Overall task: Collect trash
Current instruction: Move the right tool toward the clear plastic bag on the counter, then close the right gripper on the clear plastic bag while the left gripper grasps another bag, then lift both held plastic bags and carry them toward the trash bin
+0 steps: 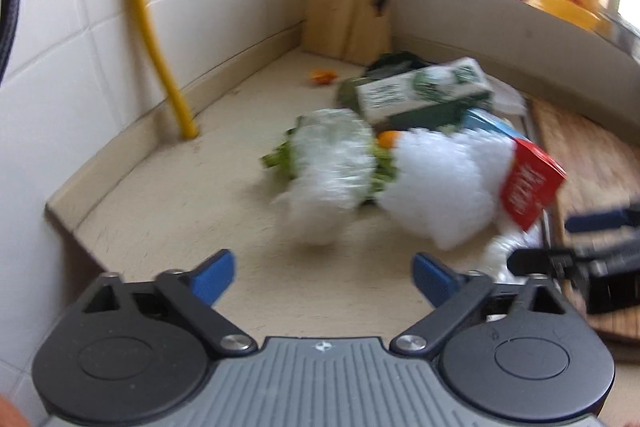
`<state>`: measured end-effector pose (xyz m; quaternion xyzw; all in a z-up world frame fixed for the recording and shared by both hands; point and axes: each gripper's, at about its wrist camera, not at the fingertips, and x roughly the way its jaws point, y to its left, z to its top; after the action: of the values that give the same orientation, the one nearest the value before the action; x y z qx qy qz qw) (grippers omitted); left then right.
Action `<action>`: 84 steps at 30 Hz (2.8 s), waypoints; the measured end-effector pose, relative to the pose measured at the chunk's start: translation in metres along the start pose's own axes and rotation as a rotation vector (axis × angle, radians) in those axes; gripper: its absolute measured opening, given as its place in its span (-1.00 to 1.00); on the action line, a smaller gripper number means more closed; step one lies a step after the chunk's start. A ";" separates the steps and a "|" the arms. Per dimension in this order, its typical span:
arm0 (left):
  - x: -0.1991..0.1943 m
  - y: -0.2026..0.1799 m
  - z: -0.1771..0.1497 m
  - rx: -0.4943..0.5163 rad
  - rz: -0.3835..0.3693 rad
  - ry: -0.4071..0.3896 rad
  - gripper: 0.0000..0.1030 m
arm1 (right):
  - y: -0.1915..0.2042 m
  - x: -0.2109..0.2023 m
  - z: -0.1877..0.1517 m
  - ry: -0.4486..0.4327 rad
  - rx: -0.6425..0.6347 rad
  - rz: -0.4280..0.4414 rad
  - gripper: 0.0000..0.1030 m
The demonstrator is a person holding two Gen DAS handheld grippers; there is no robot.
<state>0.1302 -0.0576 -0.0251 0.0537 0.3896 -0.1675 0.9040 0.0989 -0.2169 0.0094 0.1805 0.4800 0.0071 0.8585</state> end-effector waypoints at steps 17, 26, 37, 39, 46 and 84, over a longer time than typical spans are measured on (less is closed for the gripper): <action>0.045 0.010 0.035 0.051 -0.103 -0.039 0.58 | 0.013 0.032 0.000 0.132 0.094 -0.024 0.79; 0.074 0.009 0.030 0.101 -0.114 0.031 0.06 | 0.013 0.037 -0.009 0.163 0.148 -0.037 0.84; 0.080 0.015 0.022 0.060 -0.122 0.046 -0.10 | 0.027 0.045 -0.009 0.179 0.092 -0.062 1.00; 0.080 0.015 0.022 0.067 -0.120 0.041 -0.09 | 0.030 0.046 -0.008 0.187 0.074 -0.077 1.00; 0.081 0.012 0.021 0.078 -0.117 0.017 -0.05 | 0.048 0.058 -0.011 0.234 -0.081 -0.217 1.00; 0.053 0.011 0.014 0.047 -0.109 -0.034 -0.35 | 0.036 0.013 -0.009 0.076 -0.031 -0.117 0.00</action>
<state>0.1774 -0.0641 -0.0545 0.0505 0.3725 -0.2266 0.8985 0.1042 -0.1780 0.0058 0.1384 0.5219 -0.0289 0.8412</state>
